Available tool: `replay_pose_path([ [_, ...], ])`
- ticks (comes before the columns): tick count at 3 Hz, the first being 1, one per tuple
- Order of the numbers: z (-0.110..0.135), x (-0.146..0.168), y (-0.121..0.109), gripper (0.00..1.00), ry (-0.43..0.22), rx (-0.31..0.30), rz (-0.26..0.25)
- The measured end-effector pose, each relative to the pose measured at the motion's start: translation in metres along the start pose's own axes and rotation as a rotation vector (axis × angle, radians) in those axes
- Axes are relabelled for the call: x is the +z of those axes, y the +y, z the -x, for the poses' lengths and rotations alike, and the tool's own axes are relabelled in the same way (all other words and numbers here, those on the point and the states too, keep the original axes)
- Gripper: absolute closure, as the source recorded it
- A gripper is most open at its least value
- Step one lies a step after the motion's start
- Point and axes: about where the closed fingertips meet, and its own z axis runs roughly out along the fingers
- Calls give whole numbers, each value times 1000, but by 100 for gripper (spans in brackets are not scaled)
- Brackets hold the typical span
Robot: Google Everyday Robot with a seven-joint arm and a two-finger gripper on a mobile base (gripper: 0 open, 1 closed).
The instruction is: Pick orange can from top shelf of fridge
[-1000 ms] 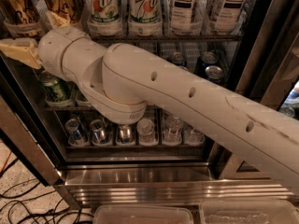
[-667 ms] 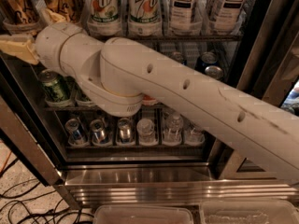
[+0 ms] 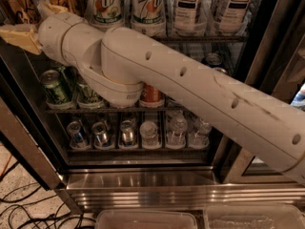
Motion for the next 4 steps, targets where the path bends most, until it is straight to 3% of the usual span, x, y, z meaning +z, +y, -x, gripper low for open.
replay_pose_path([
  [4,-1,33,-3,23,2,7,41],
])
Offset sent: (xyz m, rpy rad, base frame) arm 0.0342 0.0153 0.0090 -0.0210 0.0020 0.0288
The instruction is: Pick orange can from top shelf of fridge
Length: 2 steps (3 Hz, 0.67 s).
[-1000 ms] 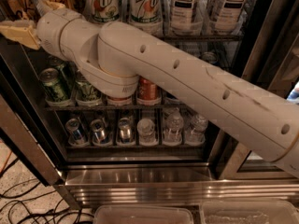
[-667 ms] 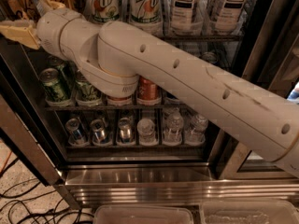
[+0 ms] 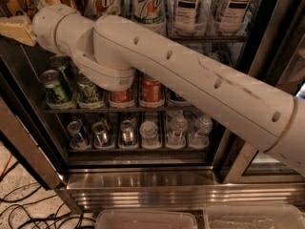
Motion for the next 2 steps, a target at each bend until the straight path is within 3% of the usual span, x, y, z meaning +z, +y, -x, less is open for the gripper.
replay_pose_path([
  [2,1,10,8,22,0,4,22],
])
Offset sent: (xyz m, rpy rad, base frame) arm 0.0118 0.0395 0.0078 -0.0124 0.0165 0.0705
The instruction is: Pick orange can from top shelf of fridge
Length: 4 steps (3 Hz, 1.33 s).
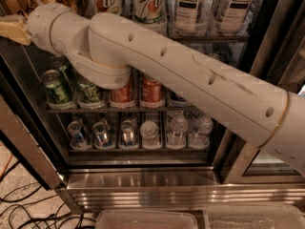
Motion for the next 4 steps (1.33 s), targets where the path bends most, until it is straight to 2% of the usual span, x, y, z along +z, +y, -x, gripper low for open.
replay_pose_path([
  [2,4,19,8,23,3,3,20],
  [3,5,19,8,41,3,3,20],
  [4,5,19,8,65,3,3,20],
])
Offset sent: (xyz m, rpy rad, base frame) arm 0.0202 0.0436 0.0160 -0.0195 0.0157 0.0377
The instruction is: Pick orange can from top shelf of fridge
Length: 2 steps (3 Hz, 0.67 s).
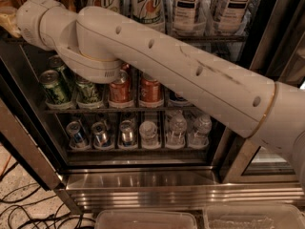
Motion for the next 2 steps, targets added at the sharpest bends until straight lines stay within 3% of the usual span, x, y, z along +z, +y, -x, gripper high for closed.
replay_pose_path([
  [1,0,0,0,88,0,0,0],
  [2,0,0,0,100,0,0,0],
])
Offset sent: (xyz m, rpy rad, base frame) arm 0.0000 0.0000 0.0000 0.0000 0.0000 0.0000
